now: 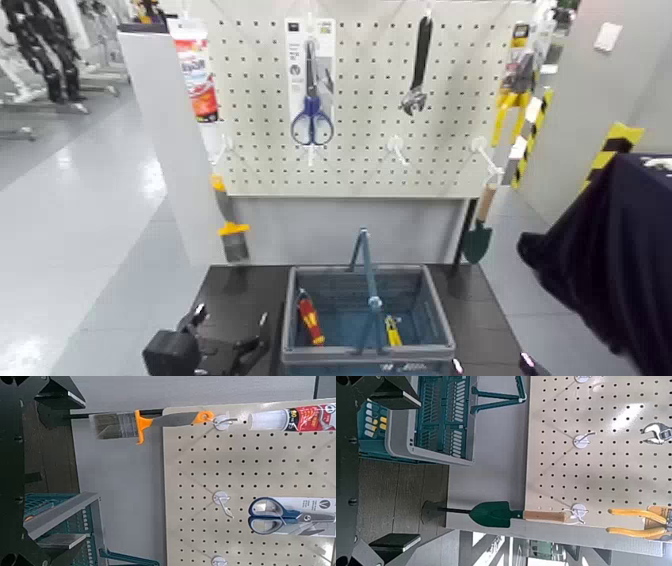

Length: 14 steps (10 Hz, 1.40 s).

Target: Put the tool with the wooden handle into the crate.

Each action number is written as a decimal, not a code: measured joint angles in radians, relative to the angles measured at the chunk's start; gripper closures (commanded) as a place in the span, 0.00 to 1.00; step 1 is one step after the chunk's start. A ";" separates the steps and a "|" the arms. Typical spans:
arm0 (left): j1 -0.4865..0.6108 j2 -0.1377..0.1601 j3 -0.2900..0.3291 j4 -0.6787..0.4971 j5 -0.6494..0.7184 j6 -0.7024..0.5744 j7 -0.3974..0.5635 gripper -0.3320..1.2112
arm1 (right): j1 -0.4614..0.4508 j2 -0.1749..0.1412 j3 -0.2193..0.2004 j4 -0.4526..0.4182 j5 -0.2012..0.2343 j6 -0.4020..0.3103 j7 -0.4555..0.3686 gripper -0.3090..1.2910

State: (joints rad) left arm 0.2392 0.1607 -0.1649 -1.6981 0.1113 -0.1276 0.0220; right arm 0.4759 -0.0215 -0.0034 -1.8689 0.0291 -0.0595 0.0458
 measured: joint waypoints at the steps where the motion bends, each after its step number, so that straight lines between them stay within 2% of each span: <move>1: 0.000 0.000 -0.001 0.000 -0.001 0.000 0.000 0.30 | 0.000 0.000 0.000 0.000 0.000 0.000 0.000 0.27; 5: 0.000 0.000 -0.001 0.001 0.003 0.003 -0.002 0.30 | 0.002 0.002 -0.012 0.002 -0.014 -0.001 0.019 0.27; 7: -0.001 0.000 -0.002 0.001 0.004 0.004 -0.003 0.30 | -0.009 0.010 -0.064 0.002 -0.032 0.012 0.114 0.27; 9: -0.002 0.000 -0.003 0.003 0.006 0.005 -0.005 0.30 | -0.052 0.011 -0.154 0.001 -0.035 0.052 0.223 0.27; 10: -0.003 0.000 -0.003 0.003 0.007 0.005 -0.007 0.30 | -0.085 -0.008 -0.193 0.001 -0.040 0.087 0.254 0.27; 11: -0.003 0.000 -0.002 0.004 0.008 0.004 -0.008 0.30 | -0.112 -0.039 -0.211 0.001 -0.051 0.119 0.272 0.27; 14: -0.006 -0.003 -0.001 0.012 0.011 -0.007 -0.010 0.30 | -0.198 -0.124 -0.227 0.013 -0.080 0.184 0.308 0.27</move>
State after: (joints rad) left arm 0.2337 0.1580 -0.1657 -1.6865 0.1223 -0.1349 0.0123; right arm 0.2777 -0.1458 -0.2303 -1.8563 -0.0507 0.1245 0.3539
